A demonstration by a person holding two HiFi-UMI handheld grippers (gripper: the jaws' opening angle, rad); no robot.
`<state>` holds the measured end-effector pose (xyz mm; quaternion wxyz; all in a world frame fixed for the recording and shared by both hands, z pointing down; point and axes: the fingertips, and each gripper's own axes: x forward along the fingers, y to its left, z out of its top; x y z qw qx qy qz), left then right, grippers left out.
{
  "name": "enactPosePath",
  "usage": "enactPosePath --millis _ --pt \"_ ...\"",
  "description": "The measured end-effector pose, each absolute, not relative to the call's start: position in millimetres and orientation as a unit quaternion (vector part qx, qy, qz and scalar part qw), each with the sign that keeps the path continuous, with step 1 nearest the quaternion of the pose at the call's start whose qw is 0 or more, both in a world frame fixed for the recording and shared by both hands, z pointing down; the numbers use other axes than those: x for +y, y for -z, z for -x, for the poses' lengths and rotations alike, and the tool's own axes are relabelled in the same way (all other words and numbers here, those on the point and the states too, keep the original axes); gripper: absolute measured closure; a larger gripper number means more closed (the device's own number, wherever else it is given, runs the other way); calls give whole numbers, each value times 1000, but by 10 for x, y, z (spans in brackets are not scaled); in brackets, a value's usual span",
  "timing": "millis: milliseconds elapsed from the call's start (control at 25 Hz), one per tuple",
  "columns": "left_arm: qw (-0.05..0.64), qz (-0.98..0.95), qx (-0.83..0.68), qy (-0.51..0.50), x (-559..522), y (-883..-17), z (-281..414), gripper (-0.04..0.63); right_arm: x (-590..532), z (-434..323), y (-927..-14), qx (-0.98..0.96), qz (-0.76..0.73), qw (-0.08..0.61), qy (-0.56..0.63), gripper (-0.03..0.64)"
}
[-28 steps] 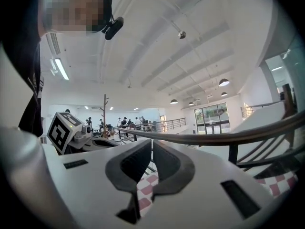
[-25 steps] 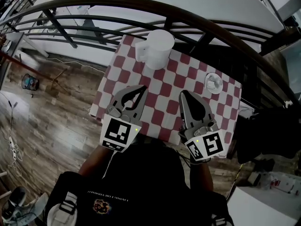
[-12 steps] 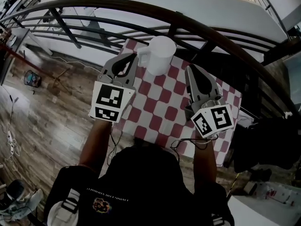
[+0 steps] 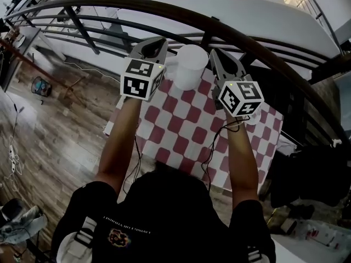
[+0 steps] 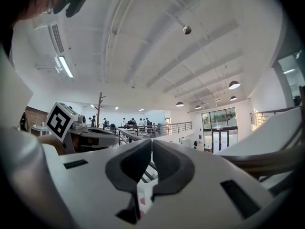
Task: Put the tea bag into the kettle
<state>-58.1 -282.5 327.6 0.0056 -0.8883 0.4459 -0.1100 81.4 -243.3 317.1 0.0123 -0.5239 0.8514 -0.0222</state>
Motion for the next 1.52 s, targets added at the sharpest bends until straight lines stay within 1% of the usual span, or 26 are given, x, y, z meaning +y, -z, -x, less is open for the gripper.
enactPosePath --millis 240,480,600,760,960,1360,1440,1520 --pt "-32 885 443 143 -3132 -3866 394 597 -2807 -796 -3642 852 522 -8 45 604" --pt "-46 877 451 157 -3255 -4293 343 597 -3010 -859 -4175 847 525 -57 67 604" --pt "-48 873 457 162 -3292 -4424 354 597 -3066 -907 -4433 839 532 -68 93 604" --pt "-63 861 469 187 -3330 -4684 391 597 -3060 -1013 -4704 825 544 -65 137 604" --pt "-93 849 480 200 -3354 -4994 446 597 -3041 -1109 -4796 814 556 -43 162 603" --pt "-98 847 488 187 -3342 -5018 458 597 -3035 -1181 -4721 809 563 -28 168 600" --pt "-95 848 486 189 -3346 -5021 456 597 -3044 -1199 -4721 807 564 -24 173 590" --pt "-96 849 483 190 -3352 -5029 456 597 -3049 -1207 -4740 806 563 -18 182 555"
